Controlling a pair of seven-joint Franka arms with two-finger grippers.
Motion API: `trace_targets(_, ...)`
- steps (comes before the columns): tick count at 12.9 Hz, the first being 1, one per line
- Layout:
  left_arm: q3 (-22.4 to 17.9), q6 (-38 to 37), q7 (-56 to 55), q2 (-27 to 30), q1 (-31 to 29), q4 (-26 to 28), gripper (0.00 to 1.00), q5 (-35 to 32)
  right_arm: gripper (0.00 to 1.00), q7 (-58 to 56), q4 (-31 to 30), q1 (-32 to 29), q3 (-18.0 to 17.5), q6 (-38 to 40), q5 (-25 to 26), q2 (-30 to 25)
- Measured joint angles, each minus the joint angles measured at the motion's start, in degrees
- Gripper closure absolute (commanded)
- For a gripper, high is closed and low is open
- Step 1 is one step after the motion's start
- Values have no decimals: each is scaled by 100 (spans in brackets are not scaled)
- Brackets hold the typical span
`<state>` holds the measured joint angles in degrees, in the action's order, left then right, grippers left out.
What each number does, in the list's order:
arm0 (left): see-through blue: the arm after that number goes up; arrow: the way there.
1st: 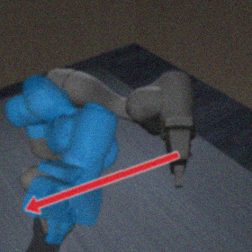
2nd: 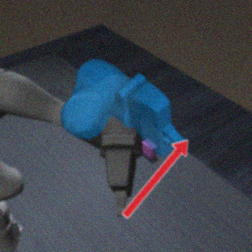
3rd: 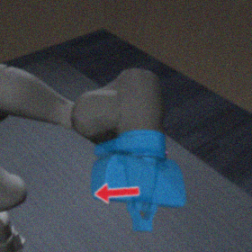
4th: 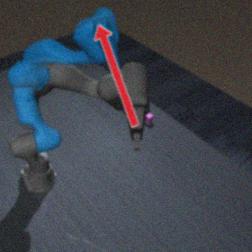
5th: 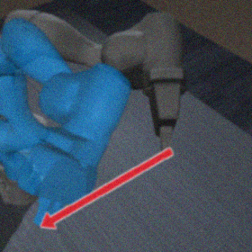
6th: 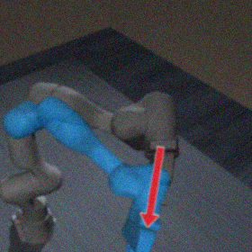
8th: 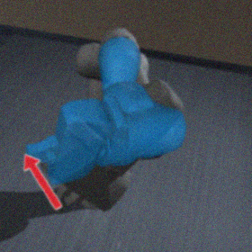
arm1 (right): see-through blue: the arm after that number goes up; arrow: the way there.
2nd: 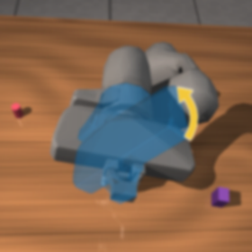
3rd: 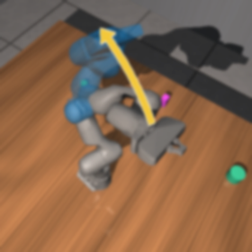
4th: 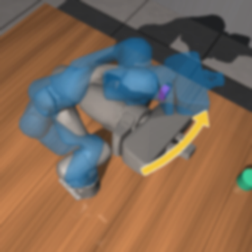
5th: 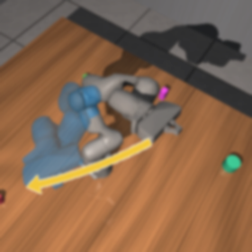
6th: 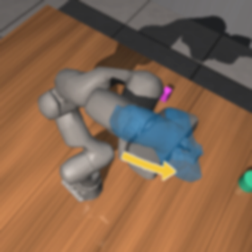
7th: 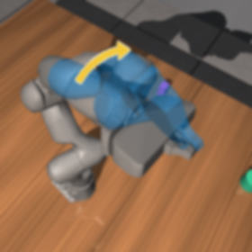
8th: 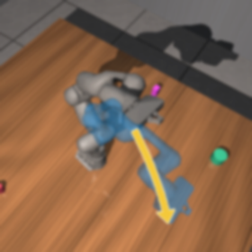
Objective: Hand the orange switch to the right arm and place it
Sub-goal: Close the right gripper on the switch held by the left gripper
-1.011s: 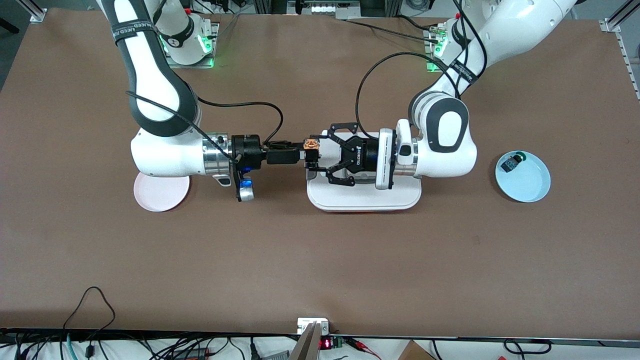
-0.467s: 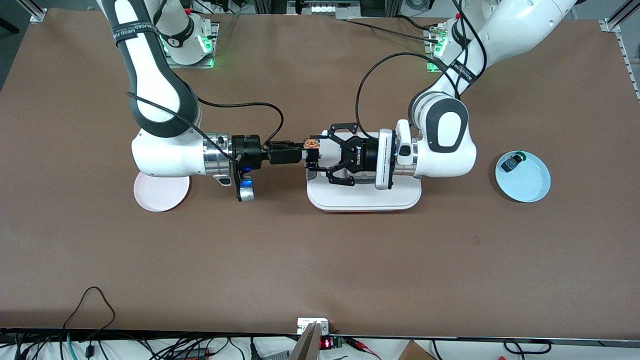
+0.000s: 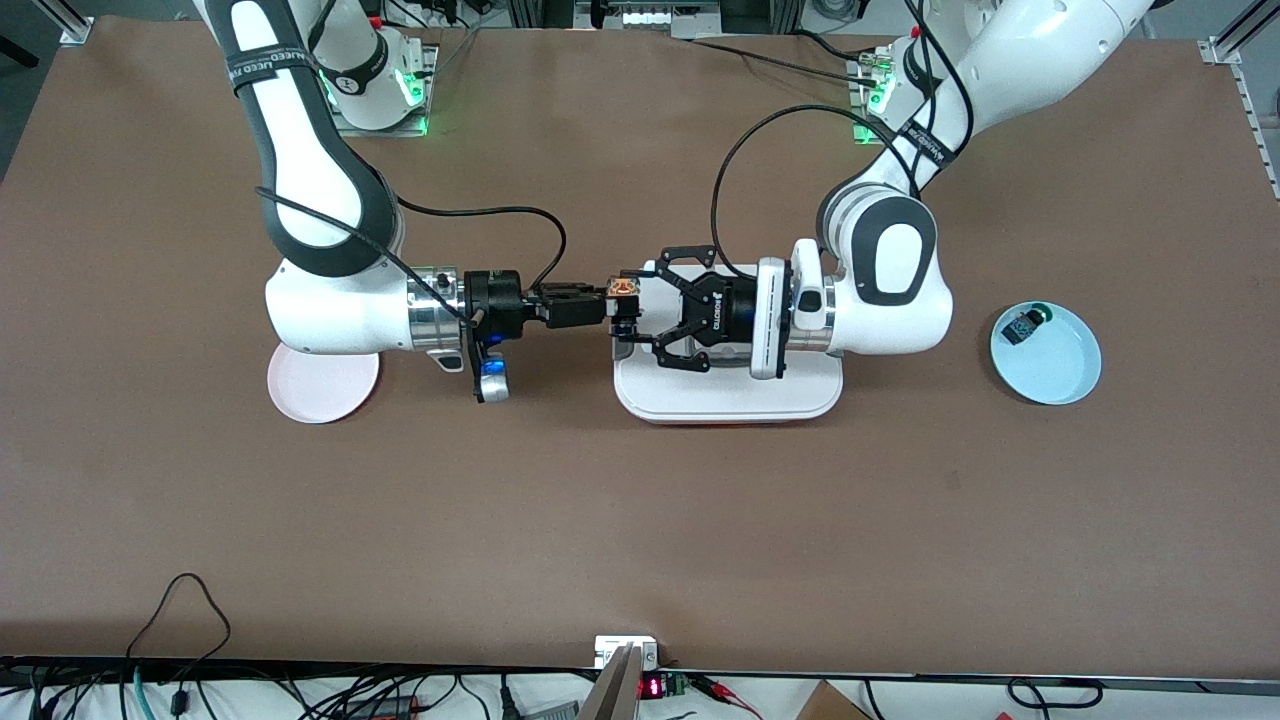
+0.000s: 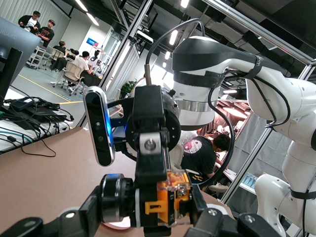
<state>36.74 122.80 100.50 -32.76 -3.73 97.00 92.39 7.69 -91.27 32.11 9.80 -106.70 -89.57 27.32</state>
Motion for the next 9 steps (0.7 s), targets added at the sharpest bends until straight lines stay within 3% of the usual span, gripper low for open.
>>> trace_targets(2, 1, -2, -2, -1, 1, 18, 89, 4, 88, -108, -10, -2, 0, -3, -35, 0)
trace_targets(3, 3, -3, -3, -2, 0, 20, 77, 34, 98, -144, -13, -3, 0, -3, -69, 0)
trace_targets(4, 3, -2, -4, -2, 0, 20, 34, 41, 100, -151, -15, -4, 0, -3, -75, 0)
trace_targets(5, 3, -1, -6, -2, 1, 20, 0, 43, 100, -154, -16, -5, 0, -3, -79, 0)
trace_targets(9, 3, -4, -16, -1, -18, 19, 0, 44, 100, -189, -28, -33, 8, -3, -81, 10)
